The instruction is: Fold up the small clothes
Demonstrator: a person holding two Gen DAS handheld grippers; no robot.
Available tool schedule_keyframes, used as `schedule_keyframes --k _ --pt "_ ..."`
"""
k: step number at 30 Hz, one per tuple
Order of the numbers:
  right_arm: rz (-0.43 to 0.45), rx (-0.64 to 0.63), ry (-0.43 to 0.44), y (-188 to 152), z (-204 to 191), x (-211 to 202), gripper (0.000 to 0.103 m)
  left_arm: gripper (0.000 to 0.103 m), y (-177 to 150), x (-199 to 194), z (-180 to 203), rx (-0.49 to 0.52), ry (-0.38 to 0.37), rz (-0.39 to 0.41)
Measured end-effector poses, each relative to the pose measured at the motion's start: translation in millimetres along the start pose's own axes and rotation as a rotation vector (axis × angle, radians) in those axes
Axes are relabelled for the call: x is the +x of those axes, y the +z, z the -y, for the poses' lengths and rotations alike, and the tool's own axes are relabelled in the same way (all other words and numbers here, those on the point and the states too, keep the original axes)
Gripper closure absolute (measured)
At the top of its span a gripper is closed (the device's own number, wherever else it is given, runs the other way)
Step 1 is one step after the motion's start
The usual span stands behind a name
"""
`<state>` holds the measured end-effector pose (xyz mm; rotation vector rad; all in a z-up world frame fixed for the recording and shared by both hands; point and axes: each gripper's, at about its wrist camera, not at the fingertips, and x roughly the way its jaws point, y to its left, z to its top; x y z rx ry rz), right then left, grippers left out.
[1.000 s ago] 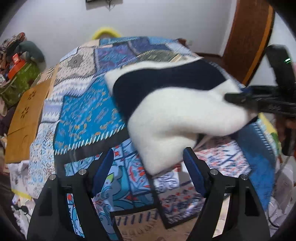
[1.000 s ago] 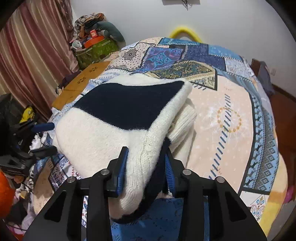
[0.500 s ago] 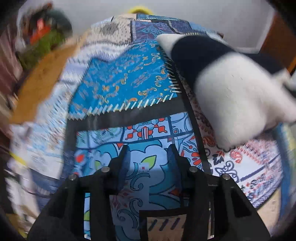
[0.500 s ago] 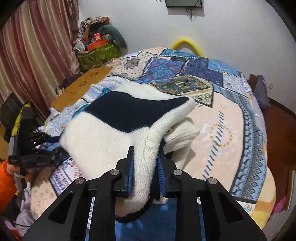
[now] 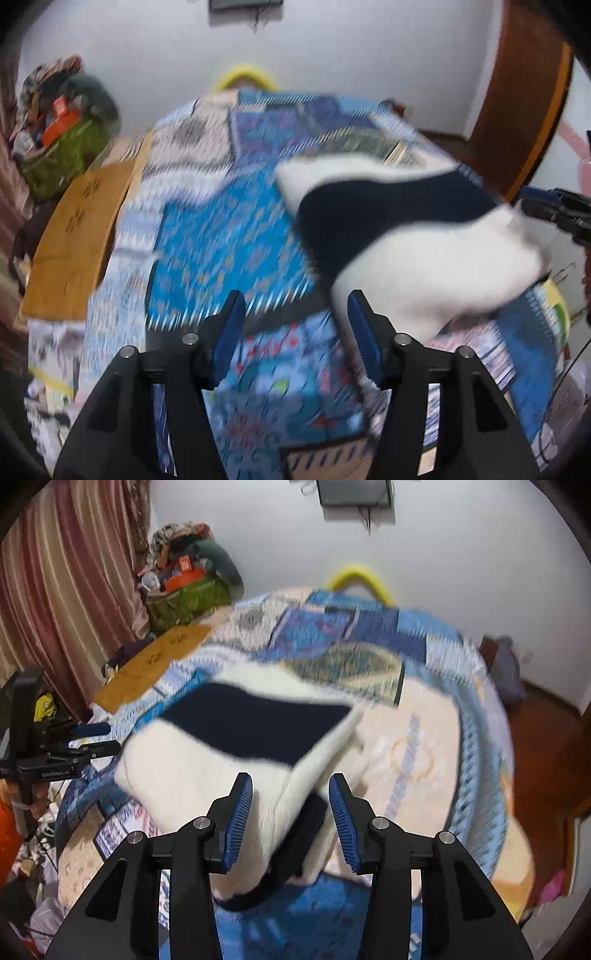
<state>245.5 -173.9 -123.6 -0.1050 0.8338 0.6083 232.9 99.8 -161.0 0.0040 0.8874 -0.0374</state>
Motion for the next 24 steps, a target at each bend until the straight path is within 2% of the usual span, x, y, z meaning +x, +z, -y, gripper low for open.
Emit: schedule_keyframes --k 3,6,10,13,14,15,17,21,24 --pt "0.033 0.005 0.025 15.2 -0.4 -5.1 0.057 0.044 27.7 1.5 9.4 0.01 -0.05 0.019" --pt "0.032 0.005 0.059 29.5 -2.7 5.2 0.056 0.044 48.6 13.4 20.4 0.047 -0.103 0.025" --pt "-0.007 -0.019 0.079 41.6 -7.3 34.9 0.052 0.044 63.7 45.1 39.2 0.098 -0.166 -0.024" --pt "-0.073 -0.009 0.109 42.2 -5.7 61.2 0.051 0.043 61.3 73.2 52.6 0.131 -0.168 -0.088" --pt "-0.097 -0.003 0.115 40.2 -4.9 70.4 0.049 0.039 57.6 83.9 57.8 0.149 -0.138 -0.107" --pt "-0.119 -0.002 0.117 37.3 -3.8 77.0 0.045 0.034 54.6 91.3 60.3 0.164 -0.106 -0.114" --pt "-0.175 -0.017 0.112 27.5 -3.5 93.0 0.044 0.032 47.3 94.1 61.9 0.171 -0.1 -0.1" --pt "-0.156 -0.113 0.079 11.3 -8.9 92.1 0.044 0.031 43.5 91.7 53.5 0.152 -0.132 -0.093" --pt "-0.156 -0.127 0.067 4.6 -9.5 83.8 0.044 0.031 35.5 83.0 51.7 0.156 -0.147 -0.087"
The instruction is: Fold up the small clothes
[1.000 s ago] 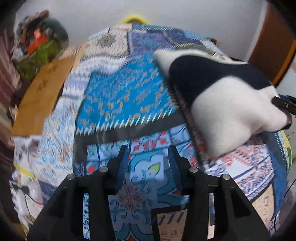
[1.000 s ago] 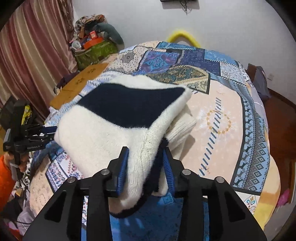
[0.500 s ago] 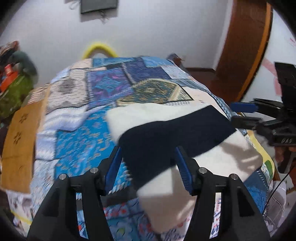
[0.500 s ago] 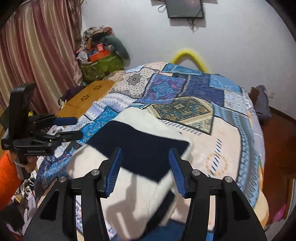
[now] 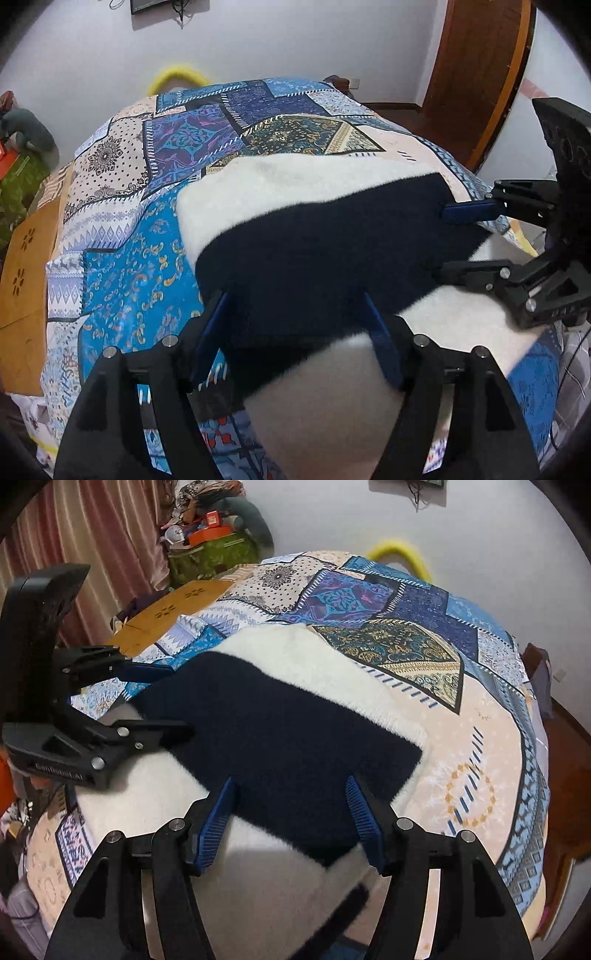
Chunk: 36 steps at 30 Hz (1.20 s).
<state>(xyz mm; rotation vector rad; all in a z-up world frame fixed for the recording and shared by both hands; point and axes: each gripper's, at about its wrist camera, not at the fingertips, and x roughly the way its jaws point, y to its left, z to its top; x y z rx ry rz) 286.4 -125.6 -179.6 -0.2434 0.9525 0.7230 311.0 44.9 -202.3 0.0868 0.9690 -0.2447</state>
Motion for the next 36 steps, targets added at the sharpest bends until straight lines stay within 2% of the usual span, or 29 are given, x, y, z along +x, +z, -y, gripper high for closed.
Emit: schedule_keyframes --k 8,10,13,17,22,25,30,34,36 --pt "0.004 0.012 -0.031 -24.6 -4.4 -19.5 0.044 0.031 -28.9 -25.8 6.7 -0.009 -0.038 0.0" --pt "-0.009 0.02 -0.053 -31.2 -5.3 -22.6 0.041 0.031 -37.2 -32.2 8.7 -0.015 -0.036 0.002" --pt "-0.026 0.103 -0.005 -45.2 4.0 -24.9 0.04 0.031 -48.5 -39.9 10.5 -0.029 -0.049 -0.001" --pt "-0.016 0.16 0.012 -57.6 8.0 -31.3 0.04 0.031 -64.0 -48.8 15.9 -0.018 -0.011 -0.005" --pt "-0.011 0.143 -0.02 -62.2 0.1 -37.8 0.04 0.03 -78.3 -50.8 13.2 -0.014 0.059 -0.046" --pt "-0.008 0.145 -0.029 -63.4 0.6 -45.0 0.04 0.03 -84.3 -58.7 7.9 -0.012 0.092 -0.042" --pt "-0.002 0.126 -0.055 -62.9 3.1 -58.4 0.037 0.03 -81.4 -81.9 -8.2 -0.034 0.148 0.012" --pt "0.036 0.144 -0.068 -57.4 7.2 -72.7 0.031 0.03 -64.3 -98.2 -27.5 -0.112 0.128 0.074" --pt "0.062 0.168 -0.072 -52.0 10.1 -77.6 0.023 0.027 -51.5 -97.3 -34.8 -0.152 0.114 0.088"
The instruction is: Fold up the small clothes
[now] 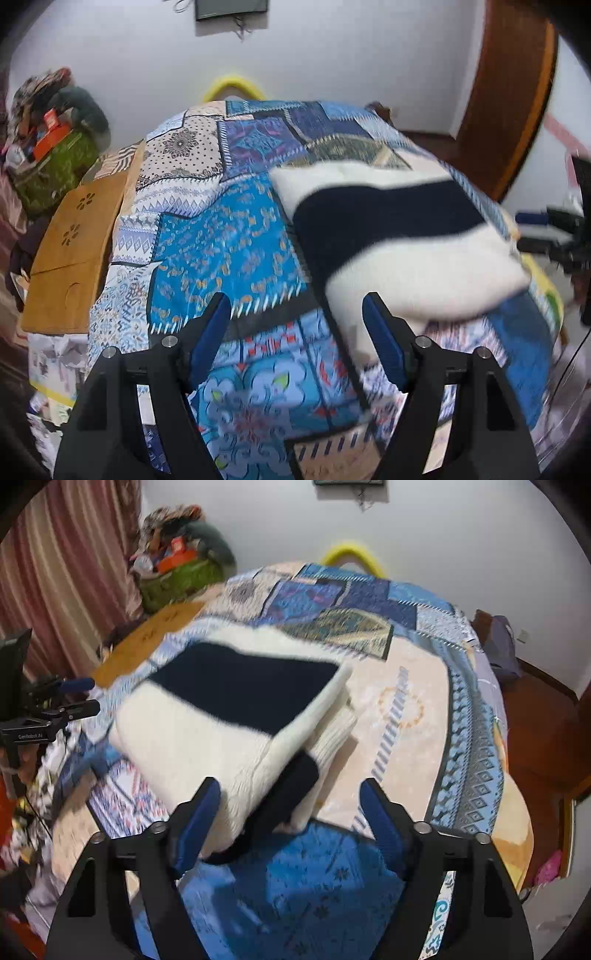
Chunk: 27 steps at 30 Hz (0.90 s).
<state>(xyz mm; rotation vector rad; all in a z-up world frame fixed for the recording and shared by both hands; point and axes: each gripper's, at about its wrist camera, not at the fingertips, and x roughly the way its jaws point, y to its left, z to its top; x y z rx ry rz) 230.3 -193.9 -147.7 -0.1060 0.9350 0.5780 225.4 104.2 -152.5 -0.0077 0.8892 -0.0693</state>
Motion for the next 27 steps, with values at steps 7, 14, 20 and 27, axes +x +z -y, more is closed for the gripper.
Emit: schedule_keyframes --k 7,14,20,27 --pt "0.033 0.112 0.044 23.9 12.5 12.5 0.018 0.019 23.2 34.3 8.0 -0.097 -0.109 -0.044" --pt "-0.095 0.192 0.105 21.0 22.6 65.5 0.018 0.012 29.1 87.7 5.0 -0.221 -0.266 -0.19" --pt "-0.128 0.257 0.201 19.1 32.1 93.9 0.01 0.012 31.0 117.6 14.1 -0.237 -0.352 -0.273" --pt "-0.118 0.315 0.307 19.1 33.4 102.9 0.031 0.022 33.2 128.0 13.0 -0.313 -0.398 -0.269"
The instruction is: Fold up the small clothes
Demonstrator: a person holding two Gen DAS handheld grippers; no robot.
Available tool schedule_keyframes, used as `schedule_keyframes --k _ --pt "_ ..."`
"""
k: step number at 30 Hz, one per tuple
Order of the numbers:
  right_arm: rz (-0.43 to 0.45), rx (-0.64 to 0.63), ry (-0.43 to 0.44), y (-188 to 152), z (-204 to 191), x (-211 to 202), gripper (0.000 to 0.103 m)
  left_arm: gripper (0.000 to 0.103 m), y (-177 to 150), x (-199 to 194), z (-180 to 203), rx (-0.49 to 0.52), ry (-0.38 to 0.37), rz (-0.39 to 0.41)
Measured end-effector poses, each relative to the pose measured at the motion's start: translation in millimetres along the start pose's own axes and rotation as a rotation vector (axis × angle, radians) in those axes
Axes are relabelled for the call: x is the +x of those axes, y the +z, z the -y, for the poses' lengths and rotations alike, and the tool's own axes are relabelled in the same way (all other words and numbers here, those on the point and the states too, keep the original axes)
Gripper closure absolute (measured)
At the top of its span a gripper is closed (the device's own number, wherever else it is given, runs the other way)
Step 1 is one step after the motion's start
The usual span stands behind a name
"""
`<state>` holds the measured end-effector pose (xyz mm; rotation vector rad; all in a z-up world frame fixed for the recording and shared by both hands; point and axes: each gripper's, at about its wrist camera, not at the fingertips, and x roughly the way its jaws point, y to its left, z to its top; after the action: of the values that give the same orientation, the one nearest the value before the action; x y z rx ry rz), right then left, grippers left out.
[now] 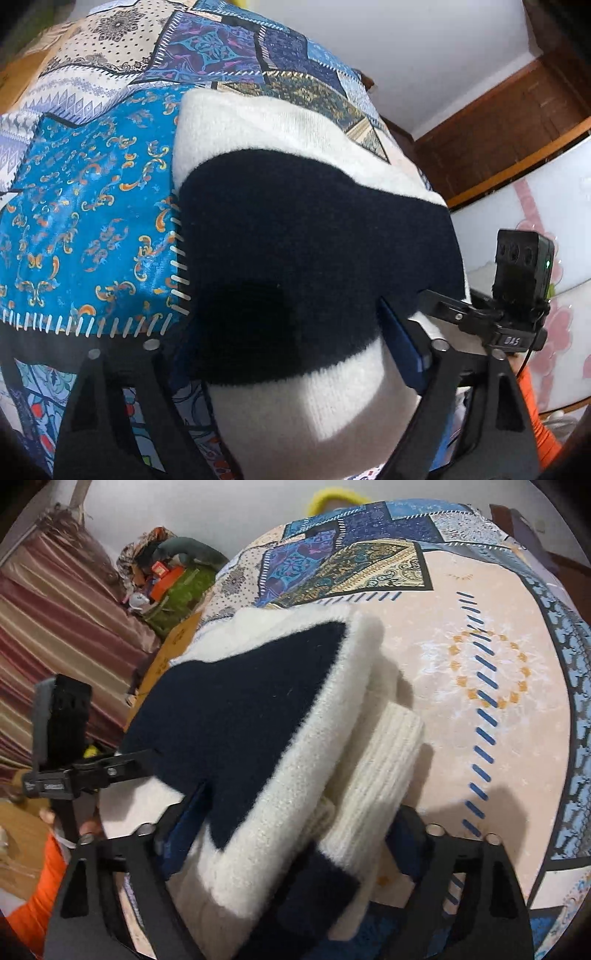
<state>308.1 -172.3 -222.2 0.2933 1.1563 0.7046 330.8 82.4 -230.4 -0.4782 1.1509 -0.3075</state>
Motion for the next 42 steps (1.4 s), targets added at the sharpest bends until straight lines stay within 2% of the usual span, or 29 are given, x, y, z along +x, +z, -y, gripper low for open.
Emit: schedule_keyframes --k 1,3,6,8,13,19,23,29,31,33,36,42 --pt "0.008 -0.003 0.001 -0.5 -1.9 -2.7 0.035 0.025 -0.9 -3.7 2.0 0.001 -0.004 0.008" --pt "0.024 -0.02 0.002 -1.4 -7.8 -9.8 0.054 0.034 -1.4 -12.2 7.2 0.019 -0.009 0.021" --pt "0.04 -0.072 -0.03 -2.0 -21.4 -19.3 0.06 0.04 -7.3 -36.6 26.0 0.101 -0.032 0.075" --pt "0.077 -0.125 -0.063 -4.8 -36.9 -27.2 0.061 0.04 -12.3 -55.8 37.2 0.137 -0.026 0.116" --pt "0.133 -0.18 -0.053 -7.9 -75.9 -50.5 0.061 0.04 -21.4 -110.2 49.6 0.186 0.028 0.2" --pt "0.146 -0.238 -0.053 -7.9 -122.7 -56.9 0.061 0.04 -37.7 -147.4 35.8 0.184 0.084 0.225" --pt "0.102 -0.237 -0.066 -12.2 -136.4 -33.5 0.061 0.04 -43.3 -137.4 9.6 0.141 0.101 0.192" --pt "0.019 -0.17 -0.061 -23.7 -125.4 10.2 0.061 0.04 -58.3 -97.9 -41.7 0.061 0.15 0.11" --pt "0.023 -0.182 -0.083 -26.3 -122.8 17.2 0.06 0.039 -62.8 -91.8 -51.9 0.052 0.122 0.112" --pt "0.021 -0.201 -0.104 -25.9 -123.9 20.4 0.058 0.036 -64.9 -91.2 -55.1 0.049 0.107 0.132" --pt "0.021 -0.249 -0.14 -27.8 -126.7 24.1 0.054 0.029 -68.4 -86.8 -53.6 0.076 0.145 0.149" --pt "0.017 -0.218 -0.118 -27.0 -123.1 14.0 0.045 0.03 -68.7 -108.9 -30.7 0.153 0.255 0.201"
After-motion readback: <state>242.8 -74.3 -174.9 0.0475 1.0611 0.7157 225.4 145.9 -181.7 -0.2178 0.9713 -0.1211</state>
